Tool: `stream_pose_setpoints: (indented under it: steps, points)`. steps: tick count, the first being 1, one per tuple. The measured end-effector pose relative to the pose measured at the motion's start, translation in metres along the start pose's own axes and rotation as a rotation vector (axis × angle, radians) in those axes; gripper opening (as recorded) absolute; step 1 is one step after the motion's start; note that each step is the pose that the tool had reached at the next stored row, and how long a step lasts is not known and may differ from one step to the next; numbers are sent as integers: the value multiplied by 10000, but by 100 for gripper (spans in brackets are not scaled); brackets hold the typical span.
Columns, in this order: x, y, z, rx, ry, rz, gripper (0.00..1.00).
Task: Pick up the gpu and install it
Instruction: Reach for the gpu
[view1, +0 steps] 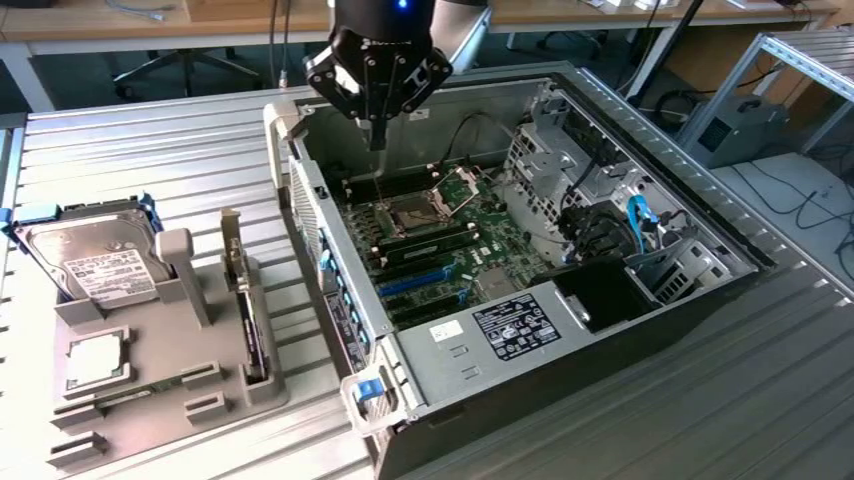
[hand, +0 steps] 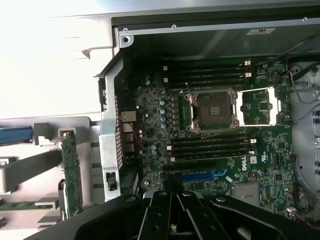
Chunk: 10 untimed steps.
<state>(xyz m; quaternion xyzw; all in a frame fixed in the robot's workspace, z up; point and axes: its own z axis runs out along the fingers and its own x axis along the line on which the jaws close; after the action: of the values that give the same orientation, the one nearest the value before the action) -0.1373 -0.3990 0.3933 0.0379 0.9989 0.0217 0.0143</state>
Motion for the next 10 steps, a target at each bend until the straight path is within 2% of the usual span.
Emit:
stream_pose_setpoints:
  steps: [10]
  points:
    - [58,-4,-2,0,-2,-1,11]
